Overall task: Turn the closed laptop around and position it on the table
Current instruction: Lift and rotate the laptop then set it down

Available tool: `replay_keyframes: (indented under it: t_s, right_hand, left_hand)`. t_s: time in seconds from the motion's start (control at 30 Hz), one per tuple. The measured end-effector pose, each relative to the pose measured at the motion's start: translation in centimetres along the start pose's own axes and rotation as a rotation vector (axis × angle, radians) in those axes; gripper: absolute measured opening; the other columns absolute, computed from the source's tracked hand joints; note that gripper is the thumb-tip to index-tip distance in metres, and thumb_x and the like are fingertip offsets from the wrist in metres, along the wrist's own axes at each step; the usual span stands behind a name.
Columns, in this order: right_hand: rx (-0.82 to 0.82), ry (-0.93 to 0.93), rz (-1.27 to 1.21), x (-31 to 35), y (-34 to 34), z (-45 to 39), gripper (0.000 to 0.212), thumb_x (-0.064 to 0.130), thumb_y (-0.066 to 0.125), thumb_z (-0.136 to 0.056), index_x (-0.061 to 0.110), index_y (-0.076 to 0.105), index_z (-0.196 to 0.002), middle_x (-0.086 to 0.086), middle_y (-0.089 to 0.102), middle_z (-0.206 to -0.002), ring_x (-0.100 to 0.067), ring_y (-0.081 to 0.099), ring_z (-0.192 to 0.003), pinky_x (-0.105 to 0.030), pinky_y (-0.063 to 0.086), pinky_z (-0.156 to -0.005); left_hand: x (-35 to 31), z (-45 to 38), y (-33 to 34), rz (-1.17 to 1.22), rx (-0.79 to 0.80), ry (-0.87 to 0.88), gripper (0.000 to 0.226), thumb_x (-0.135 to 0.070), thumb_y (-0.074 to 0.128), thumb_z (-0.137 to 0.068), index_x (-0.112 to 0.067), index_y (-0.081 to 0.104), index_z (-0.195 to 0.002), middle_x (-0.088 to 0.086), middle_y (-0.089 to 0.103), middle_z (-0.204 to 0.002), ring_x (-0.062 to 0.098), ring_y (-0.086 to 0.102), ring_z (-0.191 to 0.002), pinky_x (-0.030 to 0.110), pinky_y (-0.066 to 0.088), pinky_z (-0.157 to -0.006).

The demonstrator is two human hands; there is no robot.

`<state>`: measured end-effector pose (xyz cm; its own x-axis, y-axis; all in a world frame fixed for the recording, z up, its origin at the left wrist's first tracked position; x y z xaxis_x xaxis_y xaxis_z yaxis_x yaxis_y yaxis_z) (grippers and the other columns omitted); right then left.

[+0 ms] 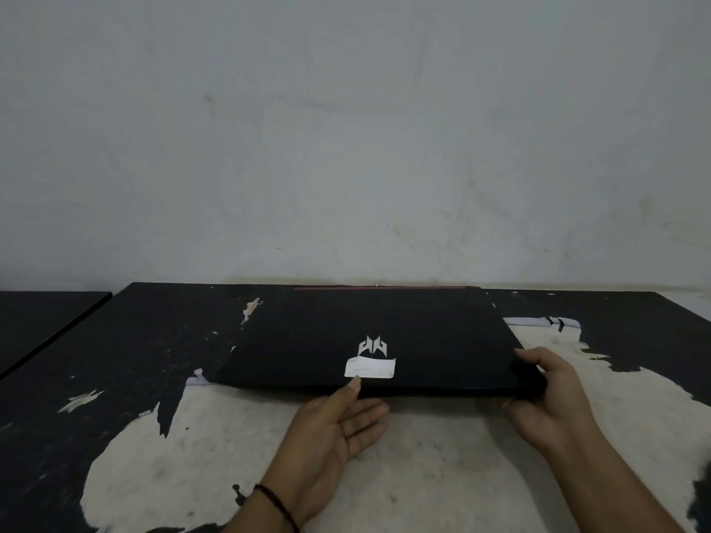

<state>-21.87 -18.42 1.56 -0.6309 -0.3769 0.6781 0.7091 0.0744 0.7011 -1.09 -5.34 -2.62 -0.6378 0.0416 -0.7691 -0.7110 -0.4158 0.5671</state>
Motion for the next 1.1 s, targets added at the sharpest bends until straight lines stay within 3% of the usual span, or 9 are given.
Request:
replay_keyframes:
  t_s: [0.1,0.2,0.27,0.33,0.47,0.6,0.73,0.87,1.1]
  right_hand:
    - [-0.030,-0.035,-0.008,0.5,-0.4,-0.9,0.024,0.004,0.044,-0.074,0.001,0.061,-0.090,-0.012,0.068,-0.090,-0.026,0.064,-0.086,-0.037,0.053,-0.078]
    - [-0.062,-0.032,-0.007,0.6,-1.2,-1.8,0.029,0.002,0.041,-0.078,0.001,0.057,-0.101,-0.018,0.063,-0.110,-0.033,0.058,-0.105,-0.043,0.046,-0.094]
    - [-0.073,-0.031,-0.012,0.6,-1.4,-2.1,0.029,0.001,0.040,-0.079,0.001,0.057,-0.101,-0.019,0.061,-0.116,-0.034,0.056,-0.111,-0.045,0.041,-0.101]
    - [-0.080,-0.029,-0.011,0.5,-1.6,-2.4,0.028,0.001,0.039,-0.080,0.000,0.057,-0.102,-0.018,0.061,-0.115,-0.032,0.057,-0.110,-0.043,0.044,-0.096]
    - [-0.153,-0.071,0.100,0.7,-2.0,-2.6,0.016,0.001,0.044,-0.083,0.001,0.057,-0.092,-0.017,0.062,-0.104,-0.030,0.061,-0.093,-0.043,0.049,-0.086]
    - [-0.266,-0.127,0.282,1.0,-2.8,-2.6,0.013,0.001,0.049,-0.083,0.003,0.062,-0.081,-0.014,0.066,-0.089,-0.026,0.062,-0.079,-0.038,0.050,-0.065]
    - [-0.286,-0.135,0.457,1.1,-3.8,-3.1,0.017,0.005,0.048,-0.086,0.010,0.065,-0.087,-0.011,0.068,-0.090,-0.027,0.064,-0.083,-0.039,0.052,-0.066]
    - [-0.332,-0.210,0.744,2.4,-4.2,-3.8,0.017,0.016,0.053,-0.088,0.017,0.064,-0.101,-0.005,0.067,-0.093,-0.025,0.064,-0.086,-0.043,0.053,-0.077]
    - [-0.342,-0.353,1.056,3.4,-3.8,-5.1,0.035,0.023,0.053,-0.090,0.007,0.058,-0.121,-0.007,0.059,-0.104,-0.012,0.052,-0.078,-0.031,0.040,-0.071]
  left_hand:
    - [-0.7,0.2,-0.7,-0.165,-0.059,0.004,0.025,-0.025,0.065,-0.084,0.000,0.065,-0.085,0.015,0.075,-0.070,0.020,0.072,-0.059,0.027,0.053,-0.046]
    - [-4.0,0.8,-2.5,-0.693,-0.298,0.328,0.035,-0.030,0.066,-0.083,-0.018,0.059,-0.051,0.001,0.057,-0.041,0.005,0.047,-0.033,0.024,0.039,-0.040]
    - [-7.5,2.5,-3.5,-0.912,-0.553,0.680,0.032,-0.030,0.067,-0.081,-0.023,0.055,-0.053,0.001,0.056,-0.046,0.006,0.052,-0.043,0.022,0.038,-0.045]
    - [-9.6,3.7,-4.9,-0.944,-0.689,0.847,0.012,-0.030,0.070,-0.079,-0.027,0.058,-0.078,-0.001,0.061,-0.073,0.008,0.055,-0.063,0.020,0.041,-0.055]
    - [-9.1,1.6,-7.0,-1.149,-0.564,0.593,0.081,-0.053,0.072,-0.068,-0.022,0.040,-0.135,0.005,0.049,-0.134,0.020,0.048,-0.118,0.041,0.044,-0.097]
    - [-8.4,1.0,-7.4,-1.130,-0.397,0.474,0.113,-0.074,0.072,-0.044,-0.038,0.026,-0.141,-0.010,0.041,-0.142,0.016,0.040,-0.128,0.042,0.039,-0.103]
    - [-8.6,1.2,-7.6,-1.064,-0.343,0.506,0.104,-0.061,0.082,-0.039,-0.062,0.027,-0.128,-0.034,0.043,-0.110,-0.007,0.046,-0.096,0.016,0.039,-0.077]
    - [-8.6,1.2,-7.1,-1.010,-0.338,0.581,0.086,-0.055,0.083,-0.040,-0.074,0.031,-0.105,-0.050,0.051,-0.089,-0.022,0.049,-0.082,0.006,0.037,-0.065]
    - [-8.2,-0.3,-7.2,-1.112,-0.373,0.635,0.103,-0.064,0.079,-0.044,-0.046,0.032,-0.133,-0.028,0.052,-0.117,0.011,0.052,-0.109,0.031,0.049,-0.086]
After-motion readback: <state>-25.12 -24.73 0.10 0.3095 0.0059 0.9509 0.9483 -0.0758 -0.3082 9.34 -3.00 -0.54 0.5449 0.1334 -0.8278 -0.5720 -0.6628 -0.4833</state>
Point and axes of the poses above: each hand's wrist, its own z-axis away from the middle knuckle, its own y-axis out of the palm, x = y × z, the point moved 6 cm from there along -z, towards the middle knuckle
